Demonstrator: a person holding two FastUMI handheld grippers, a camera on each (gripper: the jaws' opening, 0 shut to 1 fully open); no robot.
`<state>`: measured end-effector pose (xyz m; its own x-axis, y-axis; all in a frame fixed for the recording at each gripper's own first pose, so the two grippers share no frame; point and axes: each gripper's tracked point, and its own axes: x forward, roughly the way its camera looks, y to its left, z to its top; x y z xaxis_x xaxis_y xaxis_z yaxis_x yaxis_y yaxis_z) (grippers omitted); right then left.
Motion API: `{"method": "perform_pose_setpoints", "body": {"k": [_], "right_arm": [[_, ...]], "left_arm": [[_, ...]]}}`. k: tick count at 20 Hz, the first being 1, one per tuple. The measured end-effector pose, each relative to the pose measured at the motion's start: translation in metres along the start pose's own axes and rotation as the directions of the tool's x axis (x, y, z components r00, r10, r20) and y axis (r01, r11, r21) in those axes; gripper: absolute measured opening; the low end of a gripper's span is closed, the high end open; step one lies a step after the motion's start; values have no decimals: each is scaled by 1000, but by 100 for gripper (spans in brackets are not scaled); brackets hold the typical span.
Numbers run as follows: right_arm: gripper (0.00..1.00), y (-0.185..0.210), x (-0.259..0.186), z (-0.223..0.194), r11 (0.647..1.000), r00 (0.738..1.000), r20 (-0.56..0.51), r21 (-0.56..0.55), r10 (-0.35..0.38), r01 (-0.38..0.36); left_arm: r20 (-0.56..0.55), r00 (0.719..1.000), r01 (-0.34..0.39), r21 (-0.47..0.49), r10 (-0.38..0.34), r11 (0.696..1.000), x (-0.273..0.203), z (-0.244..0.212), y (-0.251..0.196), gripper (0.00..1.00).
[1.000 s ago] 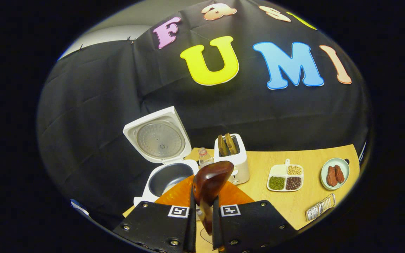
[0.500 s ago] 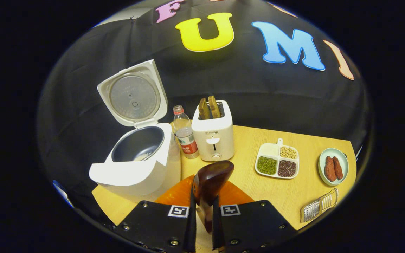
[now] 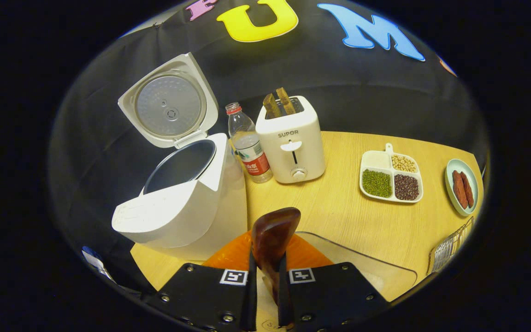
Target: Close the left gripper, press the button to open the rice cooker; take a wooden spoon from the chopstick holder with the right hand, scoop a spoonful of rice and pour it into the rice cooker, then put the wooden spoon back into the chopstick holder.
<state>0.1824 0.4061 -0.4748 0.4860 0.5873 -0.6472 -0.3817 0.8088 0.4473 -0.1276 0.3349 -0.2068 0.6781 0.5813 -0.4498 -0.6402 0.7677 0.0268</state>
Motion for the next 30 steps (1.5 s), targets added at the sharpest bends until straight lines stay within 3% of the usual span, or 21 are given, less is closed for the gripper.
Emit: {"method": "perform_pose_setpoints", "body": {"k": [4, 6, 8, 11, 13, 15, 18, 22, 24, 27, 30], "right_arm": [[18, 4, -10, -8, 976, 997, -26, 210, 70, -63], [18, -5, -8, -8, 932, 995, -24, 354, 98, -83], [18, -13, -11, -8, 865, 988, -21, 486, 153, -124], [18, -28, -21, -2, 786, 981, 31, 594, 192, -172], [18, -34, -29, -2, 775, 981, 50, 606, 186, -177], [18, -42, -37, 4, 766, 981, 72, 615, 178, -185], [18, -51, -58, 27, 703, 972, 137, 672, 193, -234], [18, -52, -87, 59, 673, 957, 196, 680, 216, -291], [18, -48, -99, 75, 638, 946, 222, 698, 238, -324], [18, -41, -115, 101, 583, 929, 262, 724, 261, -368], [18, -17, -129, 137, 564, 905, 312, 708, 290, -425]], "left_arm": [[28, 999, 18, 21, -19, 1000, -5, 8, -13, 86], [43, 999, 24, 32, -25, 999, -8, 15, -17, 86], [56, 998, 21, 55, -24, 998, -14, 24, -20, 85], [63, 997, 28, 74, -33, 997, -17, 33, -24, 86], [71, 996, 40, 82, -46, 996, -16, 39, -31, 97], [75, 995, 52, 87, -59, 995, -14, 44, -36, 97], [79, 994, 73, 83, -80, 994, -14, 47, -44, 96], [85, 991, 94, 86, -101, 992, -12, 48, -55, 89], [88, 990, 101, 79, -108, 992, -12, 47, -57, 86], [95, 990, 102, 75, -109, 992, -13, 51, -56, 86], [103, 990, 91, 72, -98, 993, -15, 51, -50, 92]]}}
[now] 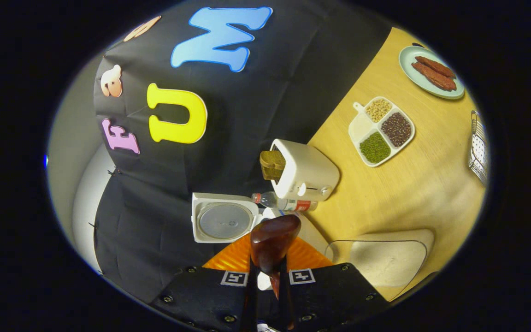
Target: Close the left gripper, press the button to open the rice cooker; take a wooden spoon from the chopstick holder with the right hand, scoop a spoonful of rice and pour it into the rice cooker, then put the wooden spoon back into the chopstick holder.
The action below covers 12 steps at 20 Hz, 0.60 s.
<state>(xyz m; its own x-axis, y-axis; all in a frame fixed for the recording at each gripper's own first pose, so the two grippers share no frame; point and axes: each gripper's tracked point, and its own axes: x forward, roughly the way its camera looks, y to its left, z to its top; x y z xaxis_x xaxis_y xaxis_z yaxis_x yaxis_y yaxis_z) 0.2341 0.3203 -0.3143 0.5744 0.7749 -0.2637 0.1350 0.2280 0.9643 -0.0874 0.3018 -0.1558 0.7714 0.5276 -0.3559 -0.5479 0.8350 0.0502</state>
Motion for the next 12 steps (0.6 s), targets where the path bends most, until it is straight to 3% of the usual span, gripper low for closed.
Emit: {"method": "perform_pose_setpoints", "body": {"k": [6, 9, 10, 12], "right_arm": [[18, 95, 64, -17, 990, 992, -25, -67, 124, -125], [18, 114, 112, -34, 976, 992, -45, -181, 115, -121], [18, 117, 127, -43, 970, 993, -53, -217, 104, -113], [18, 116, 155, -56, 956, 995, -66, -278, 74, -90]], "left_arm": [[15, 999, -47, -17, 47, 999, -6, 4, 22, 97], [26, 997, -79, -12, 79, 997, -9, 10, 36, 97], [29, 996, -89, -10, 89, 996, -9, 11, 39, 85], [29, 994, -109, -11, 109, 994, -10, 12, 46, 85]]}}
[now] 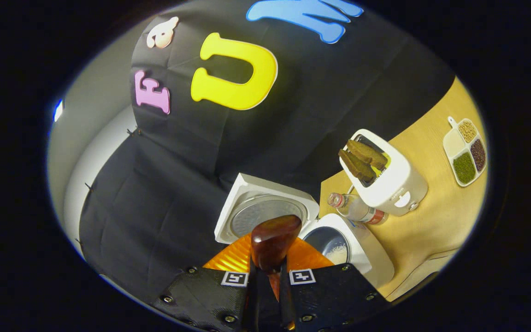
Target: Close the left gripper, press the button to open the rice cooker; take a wooden spoon from the chopstick holder with the right hand, scoop a spoonful of rice and pour it into the rice cooker, then put the wooden spoon back into the chopstick holder.
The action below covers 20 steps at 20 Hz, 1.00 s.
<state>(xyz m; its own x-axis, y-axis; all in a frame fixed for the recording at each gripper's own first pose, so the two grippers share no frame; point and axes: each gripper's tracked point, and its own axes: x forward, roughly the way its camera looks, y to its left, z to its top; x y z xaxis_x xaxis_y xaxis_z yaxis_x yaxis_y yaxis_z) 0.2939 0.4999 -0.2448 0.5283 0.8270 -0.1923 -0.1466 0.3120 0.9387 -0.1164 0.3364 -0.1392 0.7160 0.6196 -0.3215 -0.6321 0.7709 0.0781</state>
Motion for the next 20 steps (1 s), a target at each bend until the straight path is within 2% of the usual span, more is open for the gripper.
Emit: {"method": "perform_pose_setpoints", "body": {"k": [2, 6, 7, 8, 11, 12, 13, 15, 17, 20], "right_arm": [[18, -4, 27, -13, 998, 999, -17, -58, -31, 30], [18, -17, 64, -36, 966, 995, -21, -243, -100, 91], [18, -21, 72, -40, 949, 993, -20, -296, -116, 105], [18, -25, 78, -45, 929, 990, -17, -351, -137, 123], [18, -30, 100, -71, 845, 983, -28, -516, -181, 141], [18, -33, 105, -78, 798, 980, -27, -585, -196, 143], [18, -34, 108, -81, 739, 978, -14, -657, -209, 149], [18, -28, 110, -91, 618, 980, -2, -776, -199, 124], [18, -24, 110, -99, 504, 982, -2, -859, -190, 95], [18, -22, 110, -104, 320, 983, 37, -943, -180, 94]], "left_arm": [[-8, 1000, -21, -9, 21, 1000, 2, -3, 8, 92], [-34, 997, -68, -19, 67, 998, 7, -15, 25, 91], [-47, 996, -78, -17, 78, 997, 9, -18, 27, 86], [-50, 995, -91, -13, 90, 996, 13, -16, 31, 91], [-48, 991, -126, -19, 125, 992, 12, -14, 43, 91], [-49, 990, -137, -21, 136, 990, 13, -15, 46, 85], [-54, 988, -147, -23, 145, 989, 14, -17, 51, 91], [-55, 985, -165, -31, 163, 986, 10, -23, 65, 91], [-50, 984, -174, -42, 171, 984, 7, -20, 69, 91], [-54, 983, -178, -46, 176, 983, 6, -23, 72, 91]]}}
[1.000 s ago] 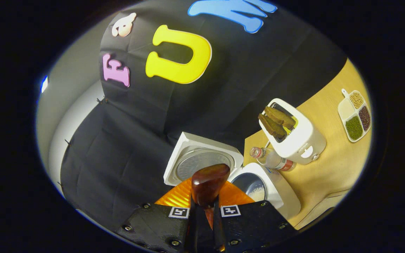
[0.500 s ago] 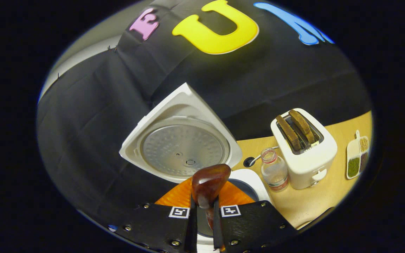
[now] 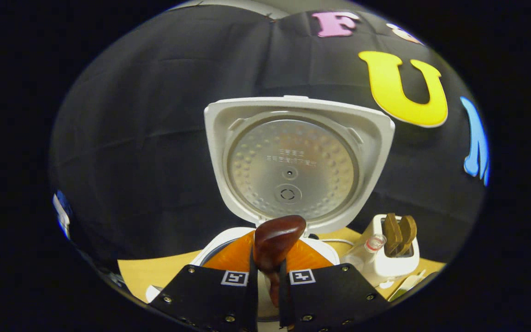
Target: Close the left gripper, press the button to open the rice cooker; take a wooden spoon from the chopstick holder with the right hand, scoop a spoonful of rice and pour it into the rice cooker, then put the wooden spoon back into the chopstick holder.
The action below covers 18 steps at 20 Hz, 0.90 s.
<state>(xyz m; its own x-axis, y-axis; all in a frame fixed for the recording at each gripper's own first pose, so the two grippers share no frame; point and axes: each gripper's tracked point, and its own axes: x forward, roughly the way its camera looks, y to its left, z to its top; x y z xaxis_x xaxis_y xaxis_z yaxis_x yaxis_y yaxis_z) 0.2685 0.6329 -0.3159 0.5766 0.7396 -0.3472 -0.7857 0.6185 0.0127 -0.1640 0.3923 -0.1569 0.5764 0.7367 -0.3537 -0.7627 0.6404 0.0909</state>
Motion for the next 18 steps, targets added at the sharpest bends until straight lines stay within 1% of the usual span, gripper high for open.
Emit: {"method": "perform_pose_setpoints", "body": {"k": [1, 2, 5, 6, 7, 9, 11, 13, 15, 17, 18], "right_arm": [[18, 1, -1, 2, 998, 1000, 7, -56, -3, 3], [18, 1, -3, 9, 995, 999, 33, -102, -2, 5], [18, 0, -4, 14, 968, 997, 79, -249, -21, 40], [18, -5, -3, 14, 954, 995, 93, -294, -30, 57], [18, -6, -4, 18, 941, 993, 113, -331, -37, 73], [18, -5, -8, 25, 918, 987, 150, -384, -48, 103], [18, -4, -13, 30, 911, 985, 166, -397, -50, 113], [18, -3, -21, 34, 918, 984, 173, -379, -53, 116], [18, -4, -32, 39, 938, 983, 178, -329, -55, 112], [18, -9, -57, 49, 958, 981, 184, -265, -61, 109], [18, -15, -74, 59, 966, 979, 190, -232, -69, 113]], "left_arm": [[-1, 1000, -1, -3, 1, 1000, -1, 0, 2, 91], [1, 1000, -1, -5, 1, 1000, -2, -2, 3, 97], [8, 1000, -1, -6, 1, 1000, -7, -1, 7, 85], [12, 1000, -1, -6, 1, 1000, -10, -2, 7, 85], [15, 1000, -2, -5, 2, 1000, -13, -2, 8, 97], [20, 1000, -1, -3, 1, 1000, -18, -1, 9, 97], [25, 1000, 3, -6, -3, 1000, -23, 1, 11, 97], [33, 999, 11, -4, -10, 1000, -29, 2, 12, 97], [45, 999, 21, -1, -21, 1000, -38, 3, 12, 97], [59, 997, 55, -16, -54, 998, -46, 5, 13, 97], [66, 995, 74, -22, -73, 997, -47, 6, 13, 92]]}}
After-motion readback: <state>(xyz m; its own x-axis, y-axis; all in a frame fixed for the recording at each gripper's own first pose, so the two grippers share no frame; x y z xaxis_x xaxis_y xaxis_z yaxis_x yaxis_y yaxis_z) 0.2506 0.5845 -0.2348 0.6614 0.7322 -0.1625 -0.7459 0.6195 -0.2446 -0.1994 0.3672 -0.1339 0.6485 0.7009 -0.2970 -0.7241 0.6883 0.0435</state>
